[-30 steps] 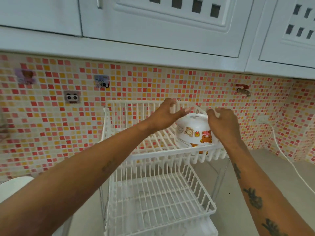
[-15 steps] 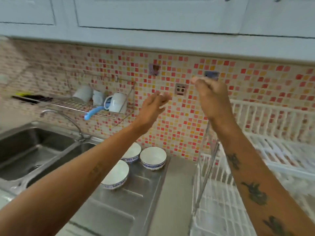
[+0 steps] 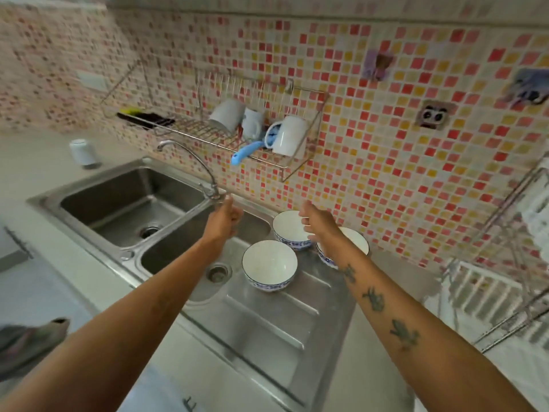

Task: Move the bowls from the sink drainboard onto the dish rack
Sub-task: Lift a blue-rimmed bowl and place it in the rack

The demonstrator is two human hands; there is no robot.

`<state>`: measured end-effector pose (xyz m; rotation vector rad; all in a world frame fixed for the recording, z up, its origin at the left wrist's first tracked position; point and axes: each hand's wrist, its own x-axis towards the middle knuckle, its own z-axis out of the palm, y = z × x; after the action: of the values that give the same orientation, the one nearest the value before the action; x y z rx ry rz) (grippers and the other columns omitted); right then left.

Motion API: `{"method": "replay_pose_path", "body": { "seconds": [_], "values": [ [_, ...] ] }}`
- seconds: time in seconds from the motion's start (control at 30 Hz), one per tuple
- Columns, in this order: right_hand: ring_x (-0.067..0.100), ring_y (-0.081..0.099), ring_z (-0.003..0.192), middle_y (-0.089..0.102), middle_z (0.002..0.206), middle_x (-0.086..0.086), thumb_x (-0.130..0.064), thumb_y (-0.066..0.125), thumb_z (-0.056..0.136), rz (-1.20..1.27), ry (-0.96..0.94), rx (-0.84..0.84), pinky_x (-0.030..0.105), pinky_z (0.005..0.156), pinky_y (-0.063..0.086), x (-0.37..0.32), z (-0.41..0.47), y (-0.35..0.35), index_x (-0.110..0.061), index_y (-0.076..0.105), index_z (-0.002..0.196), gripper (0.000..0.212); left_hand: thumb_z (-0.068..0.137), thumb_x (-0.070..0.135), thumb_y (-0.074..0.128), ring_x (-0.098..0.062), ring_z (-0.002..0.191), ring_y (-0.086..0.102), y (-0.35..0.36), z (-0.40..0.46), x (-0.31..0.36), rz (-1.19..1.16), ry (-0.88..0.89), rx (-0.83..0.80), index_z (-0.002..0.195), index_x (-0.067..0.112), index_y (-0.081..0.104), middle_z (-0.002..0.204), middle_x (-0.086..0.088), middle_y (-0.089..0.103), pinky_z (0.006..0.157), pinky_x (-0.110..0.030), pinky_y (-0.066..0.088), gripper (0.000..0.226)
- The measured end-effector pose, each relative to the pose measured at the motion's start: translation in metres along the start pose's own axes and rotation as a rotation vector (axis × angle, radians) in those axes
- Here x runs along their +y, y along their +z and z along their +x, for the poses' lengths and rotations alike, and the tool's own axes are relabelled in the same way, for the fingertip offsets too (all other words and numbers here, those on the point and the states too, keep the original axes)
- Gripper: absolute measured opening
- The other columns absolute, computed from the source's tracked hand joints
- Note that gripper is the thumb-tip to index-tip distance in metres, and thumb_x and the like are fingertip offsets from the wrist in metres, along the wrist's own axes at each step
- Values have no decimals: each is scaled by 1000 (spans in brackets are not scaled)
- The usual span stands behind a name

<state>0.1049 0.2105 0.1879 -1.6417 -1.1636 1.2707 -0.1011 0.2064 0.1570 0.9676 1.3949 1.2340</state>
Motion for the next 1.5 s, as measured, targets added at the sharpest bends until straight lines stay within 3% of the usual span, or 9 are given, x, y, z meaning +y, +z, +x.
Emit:
{"method": "replay_pose_path", "body": {
  "seconds": [0.13,0.3,0.47,0.53,0.63,0.8,1.17,1.33,1.5],
  "values": [
    [29,44,132,46,145,12,-54,39,94,19,147,-9,41,109,35,48,32,19,-7,42,141,66,99,54,30,-21,111,51,4,21,-50,-8,-153,45,96,15,63,115,-9,59,86,-34,37,51],
    [26,41,136,41,150,9,-46,33,100,142,187,8,40,108,33,97,50,36,-17,35,146,55,100,54,27,-25,140,39,15,35,-100,-76,-275,111,143,6,45,150,-11,44,117,-38,26,67],
    [20,52,110,58,123,3,-47,35,99,259,238,35,37,100,39,125,65,48,-24,55,119,36,100,54,29,-28,140,39,20,47,-124,-155,-311,115,137,6,51,151,-19,41,111,-36,32,64],
    [19,58,98,63,120,6,-43,36,99,310,260,36,34,85,46,134,70,53,-21,60,107,34,100,54,28,-25,121,52,25,49,-132,-218,-310,22,120,9,57,137,-20,56,94,-33,43,58],
    [18,60,92,64,119,9,-45,37,97,390,321,36,30,71,48,142,73,63,-16,58,122,44,99,56,27,-33,117,60,36,45,-139,-315,-321,-31,123,6,61,126,-16,65,102,-43,47,65],
    [26,57,117,59,132,9,-48,38,96,404,340,54,42,99,48,152,79,73,-19,51,133,49,97,58,33,-35,120,60,41,45,-140,-384,-362,49,130,9,60,129,-16,64,107,-51,43,65],
    [28,60,114,64,126,7,-49,44,92,522,229,196,45,100,48,140,75,56,-22,60,120,42,97,58,31,-30,109,62,52,31,-117,-452,-316,11,96,19,61,112,-9,68,90,-40,49,49],
    [28,59,115,64,126,6,-51,46,91,622,85,321,48,102,47,92,46,17,-23,59,123,45,99,58,19,-26,110,65,75,-3,-52,-378,-130,-87,118,24,62,120,-3,69,85,-38,54,58],
    [32,60,117,67,122,7,-65,42,76,629,-239,337,53,99,49,14,-13,-48,-25,64,119,63,102,52,19,-23,109,64,109,-48,39,-576,-50,-187,110,22,60,121,-3,68,84,-39,54,51]
  ]
}}
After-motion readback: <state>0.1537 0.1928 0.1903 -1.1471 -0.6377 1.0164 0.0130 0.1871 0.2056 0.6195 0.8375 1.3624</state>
